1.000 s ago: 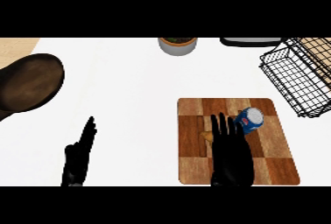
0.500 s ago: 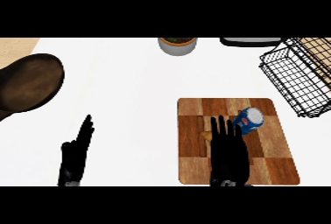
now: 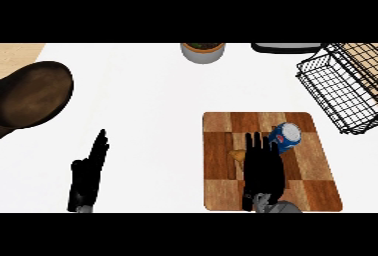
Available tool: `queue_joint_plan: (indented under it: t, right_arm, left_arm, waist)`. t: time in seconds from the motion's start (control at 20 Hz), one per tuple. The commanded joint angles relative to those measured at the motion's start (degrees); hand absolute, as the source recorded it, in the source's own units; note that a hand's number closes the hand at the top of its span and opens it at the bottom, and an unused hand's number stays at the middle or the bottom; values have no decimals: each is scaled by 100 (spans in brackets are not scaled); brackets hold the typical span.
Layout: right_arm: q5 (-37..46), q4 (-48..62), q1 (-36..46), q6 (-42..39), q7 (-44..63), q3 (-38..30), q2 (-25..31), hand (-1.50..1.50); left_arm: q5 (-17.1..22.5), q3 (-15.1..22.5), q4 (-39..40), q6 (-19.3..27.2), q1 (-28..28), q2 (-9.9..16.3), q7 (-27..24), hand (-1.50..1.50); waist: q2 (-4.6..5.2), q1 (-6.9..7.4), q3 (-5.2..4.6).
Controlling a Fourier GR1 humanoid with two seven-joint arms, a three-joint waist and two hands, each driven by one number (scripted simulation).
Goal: Pick the croissant from the cutting board and place it in the tiered basket
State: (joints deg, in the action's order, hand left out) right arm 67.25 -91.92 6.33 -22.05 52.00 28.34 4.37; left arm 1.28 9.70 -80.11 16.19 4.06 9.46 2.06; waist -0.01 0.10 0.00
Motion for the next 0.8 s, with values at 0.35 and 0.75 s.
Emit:
queue_joint_plan:
  t: [0.35, 0.75]
  right_arm:
    - [74, 388, -360, 318, -720, -425, 231, 150]
    - [534, 942, -221, 915, -1087, -52, -41, 150]
  left_arm:
    - [-129, -433, 104, -329, -190, 31, 25, 0]
    - [-230, -320, -149, -357, 56, -189, 97, 0]
  waist:
    - [0, -9, 0]
    - [-1, 1, 0]
